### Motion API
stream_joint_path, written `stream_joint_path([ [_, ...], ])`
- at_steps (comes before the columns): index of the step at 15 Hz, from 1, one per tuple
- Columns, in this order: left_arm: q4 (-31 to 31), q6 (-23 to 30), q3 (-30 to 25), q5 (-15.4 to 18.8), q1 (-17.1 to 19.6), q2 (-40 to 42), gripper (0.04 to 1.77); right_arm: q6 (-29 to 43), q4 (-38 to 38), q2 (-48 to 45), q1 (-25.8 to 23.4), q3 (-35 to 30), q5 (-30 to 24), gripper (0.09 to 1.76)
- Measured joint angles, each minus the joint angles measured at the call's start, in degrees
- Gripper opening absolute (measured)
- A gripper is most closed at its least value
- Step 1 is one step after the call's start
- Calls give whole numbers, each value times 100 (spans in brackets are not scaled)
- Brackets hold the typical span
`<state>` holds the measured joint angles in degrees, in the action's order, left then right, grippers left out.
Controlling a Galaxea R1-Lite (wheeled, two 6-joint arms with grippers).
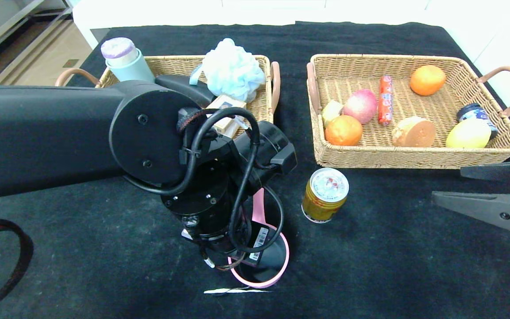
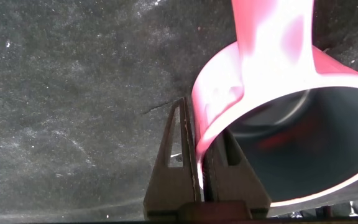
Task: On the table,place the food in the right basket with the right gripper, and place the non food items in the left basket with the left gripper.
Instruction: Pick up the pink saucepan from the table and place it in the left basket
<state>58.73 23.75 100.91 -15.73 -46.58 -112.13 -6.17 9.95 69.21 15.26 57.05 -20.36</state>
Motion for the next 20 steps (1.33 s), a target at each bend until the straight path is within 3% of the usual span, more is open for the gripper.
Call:
stream_joint_path([
  [10, 22, 61, 90, -23, -135, 343, 16, -2, 5, -11, -2, 6, 0, 171],
  [14, 85, 37, 399, -325, -99, 631, 16, 0, 7, -11, 15, -13, 0, 171],
  [16, 94, -77, 652, -433, 46, 756, 16, -2, 11, -7, 24, -20, 0, 171],
  [20, 17, -477, 1058, -483, 697, 920, 16, -2, 9, 2, 37, -27, 2, 171],
])
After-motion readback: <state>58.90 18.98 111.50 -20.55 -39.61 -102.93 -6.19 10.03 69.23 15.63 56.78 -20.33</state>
